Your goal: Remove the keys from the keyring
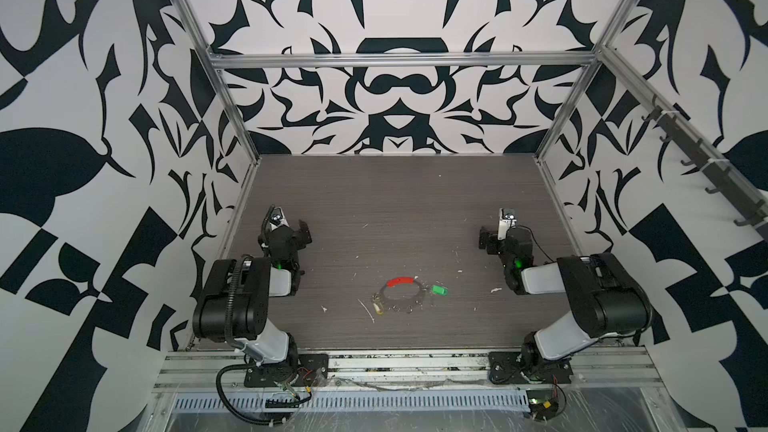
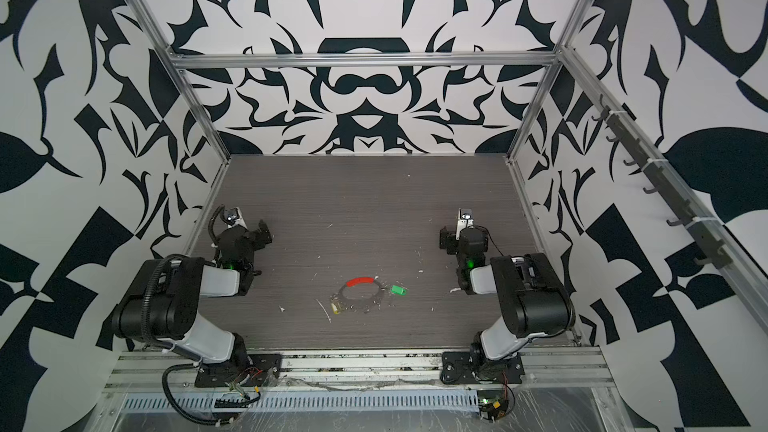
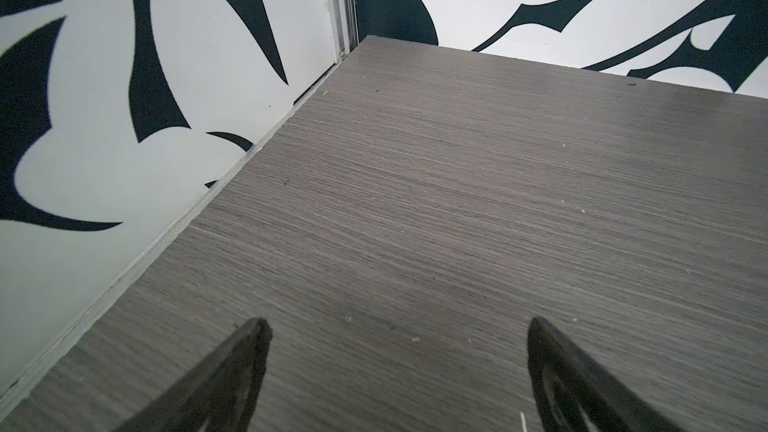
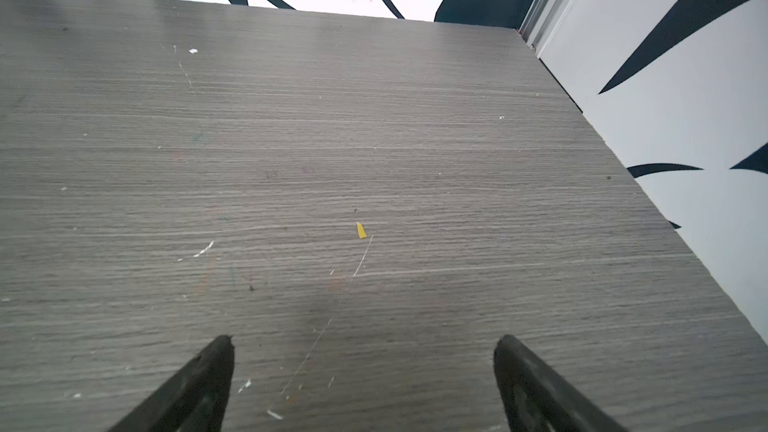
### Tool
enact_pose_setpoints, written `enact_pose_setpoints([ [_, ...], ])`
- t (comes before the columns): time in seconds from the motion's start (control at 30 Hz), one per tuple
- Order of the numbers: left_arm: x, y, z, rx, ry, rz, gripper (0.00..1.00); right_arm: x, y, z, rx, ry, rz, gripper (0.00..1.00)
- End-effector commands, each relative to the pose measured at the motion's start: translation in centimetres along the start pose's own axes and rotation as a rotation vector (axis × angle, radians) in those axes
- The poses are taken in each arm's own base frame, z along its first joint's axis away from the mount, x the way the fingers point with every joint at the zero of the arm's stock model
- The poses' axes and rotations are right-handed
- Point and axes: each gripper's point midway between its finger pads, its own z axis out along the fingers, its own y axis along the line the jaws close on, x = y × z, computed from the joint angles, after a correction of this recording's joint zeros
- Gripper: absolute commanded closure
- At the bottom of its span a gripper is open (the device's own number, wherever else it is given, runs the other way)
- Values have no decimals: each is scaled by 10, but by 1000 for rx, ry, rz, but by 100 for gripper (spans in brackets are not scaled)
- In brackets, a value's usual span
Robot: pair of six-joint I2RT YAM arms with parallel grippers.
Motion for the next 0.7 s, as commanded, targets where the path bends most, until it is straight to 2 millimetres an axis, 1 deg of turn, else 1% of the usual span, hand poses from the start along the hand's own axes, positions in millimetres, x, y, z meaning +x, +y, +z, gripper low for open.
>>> enact_pose_setpoints([
  [0.0, -12, 0, 1, 2, -35, -19, 1, -20, 3, -1, -11, -62, 4, 0],
  [0.67, -12, 0, 1, 2, -37, -19, 0, -20, 3, -1, -11, -61, 4, 0],
])
